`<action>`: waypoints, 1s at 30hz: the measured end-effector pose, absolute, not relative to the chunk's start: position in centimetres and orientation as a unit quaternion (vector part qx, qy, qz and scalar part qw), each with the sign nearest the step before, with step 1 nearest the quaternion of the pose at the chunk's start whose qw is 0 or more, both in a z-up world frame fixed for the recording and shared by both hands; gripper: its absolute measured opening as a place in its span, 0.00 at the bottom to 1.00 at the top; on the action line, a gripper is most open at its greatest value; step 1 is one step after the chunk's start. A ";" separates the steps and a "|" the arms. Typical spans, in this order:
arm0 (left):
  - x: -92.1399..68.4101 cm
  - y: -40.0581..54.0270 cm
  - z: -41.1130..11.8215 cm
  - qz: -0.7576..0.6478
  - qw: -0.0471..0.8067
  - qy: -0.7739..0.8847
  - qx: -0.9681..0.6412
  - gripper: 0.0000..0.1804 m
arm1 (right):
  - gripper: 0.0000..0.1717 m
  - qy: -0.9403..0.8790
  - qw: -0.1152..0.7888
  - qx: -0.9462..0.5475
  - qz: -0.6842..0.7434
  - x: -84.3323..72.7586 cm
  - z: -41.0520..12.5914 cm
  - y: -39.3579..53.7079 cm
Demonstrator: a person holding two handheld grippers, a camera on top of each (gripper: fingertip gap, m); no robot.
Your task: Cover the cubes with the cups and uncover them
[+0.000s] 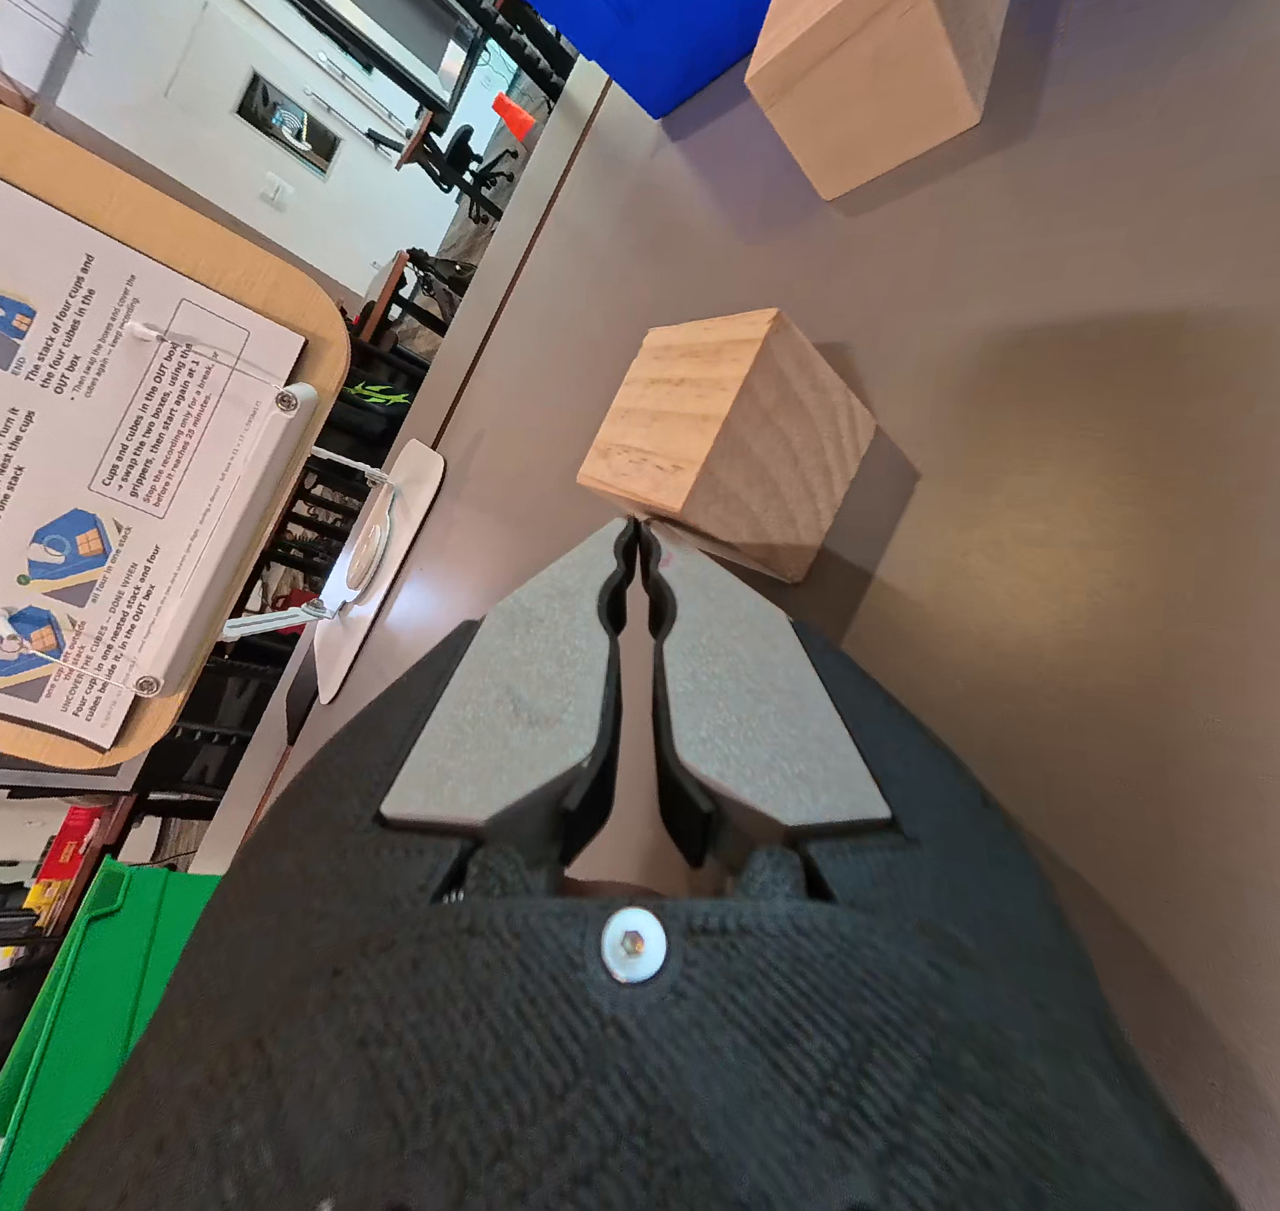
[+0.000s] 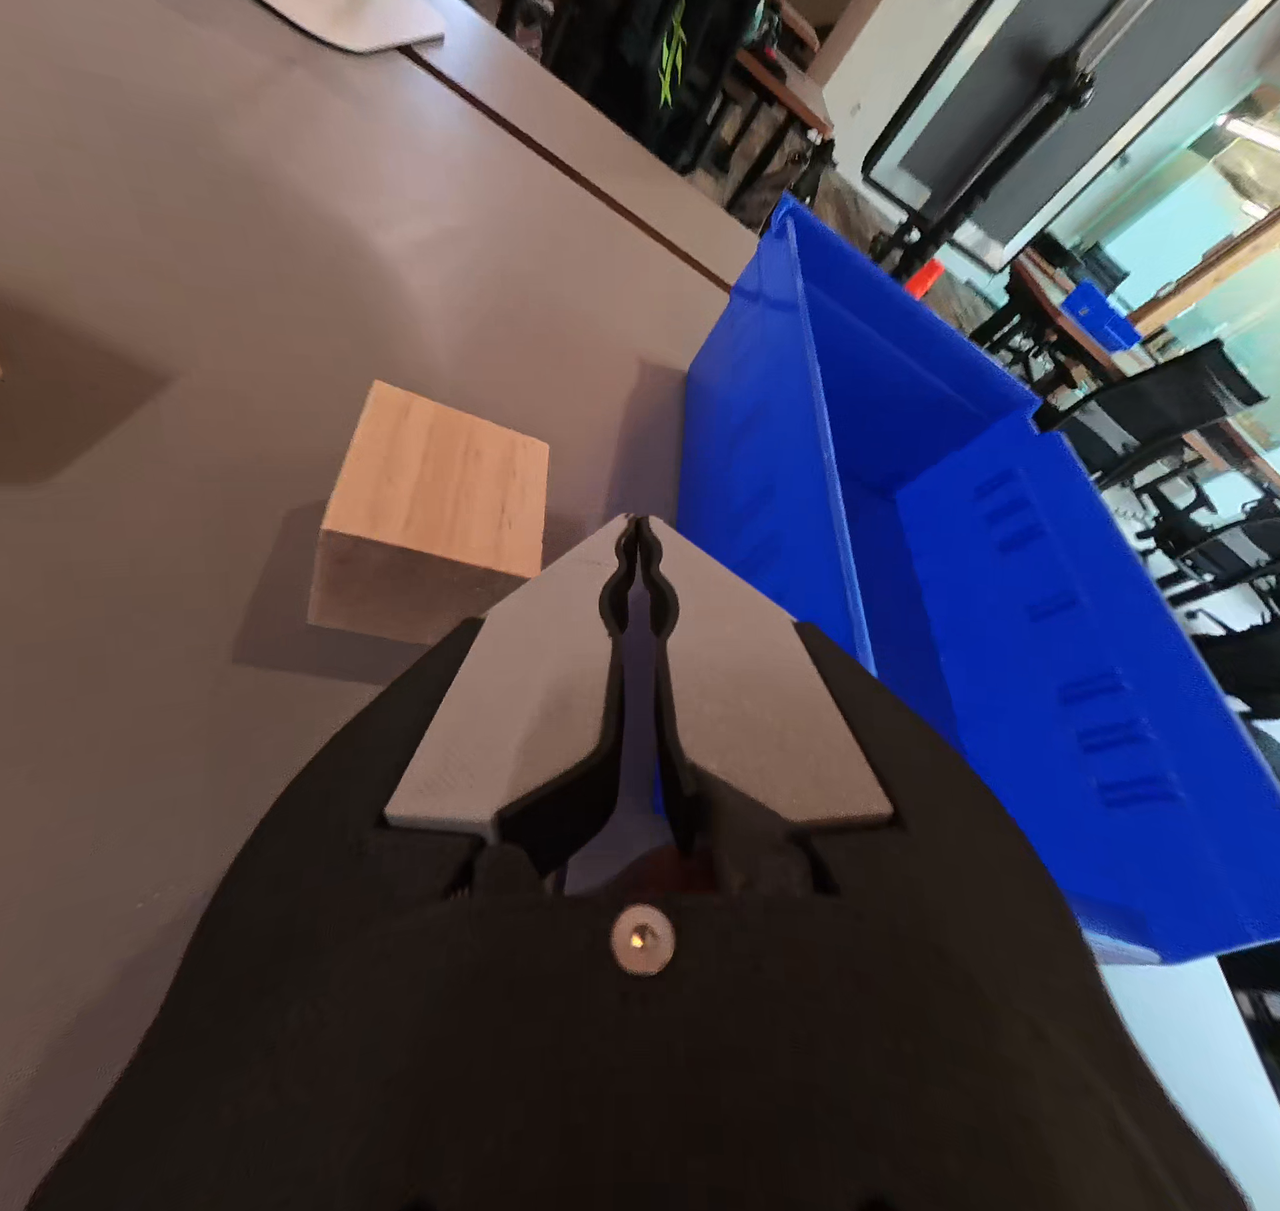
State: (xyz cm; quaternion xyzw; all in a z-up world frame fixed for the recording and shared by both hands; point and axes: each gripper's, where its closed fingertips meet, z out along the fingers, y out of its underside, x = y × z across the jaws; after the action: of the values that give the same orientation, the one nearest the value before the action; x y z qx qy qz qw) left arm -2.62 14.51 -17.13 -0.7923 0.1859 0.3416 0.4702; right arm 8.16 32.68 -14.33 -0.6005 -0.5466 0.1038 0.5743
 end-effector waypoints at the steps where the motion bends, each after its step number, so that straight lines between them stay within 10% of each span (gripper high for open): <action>1: -2.7 14.4 -17.1 0.343 0.471 0.184 -0.792 0.00 | 0.00 -0.549 0.563 -0.610 0.099 8.2 -14.9 33.0; 17: 1.8 11.9 -13.1 0.242 0.612 0.207 -0.724 0.00 | 0.00 -0.591 0.530 -0.581 0.177 8.6 -15.6 30.6; 30: 1.7 15.5 -19.7 0.328 0.432 0.318 -0.778 0.00 | 0.00 -0.604 0.531 -0.562 0.191 7.8 -15.5 29.2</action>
State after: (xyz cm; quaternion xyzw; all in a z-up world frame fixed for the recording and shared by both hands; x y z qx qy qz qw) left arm 1.75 15.49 -19.71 -0.7776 0.3178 0.3284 0.4318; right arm 7.75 29.23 -15.50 -0.5624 -0.6044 0.1914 0.5308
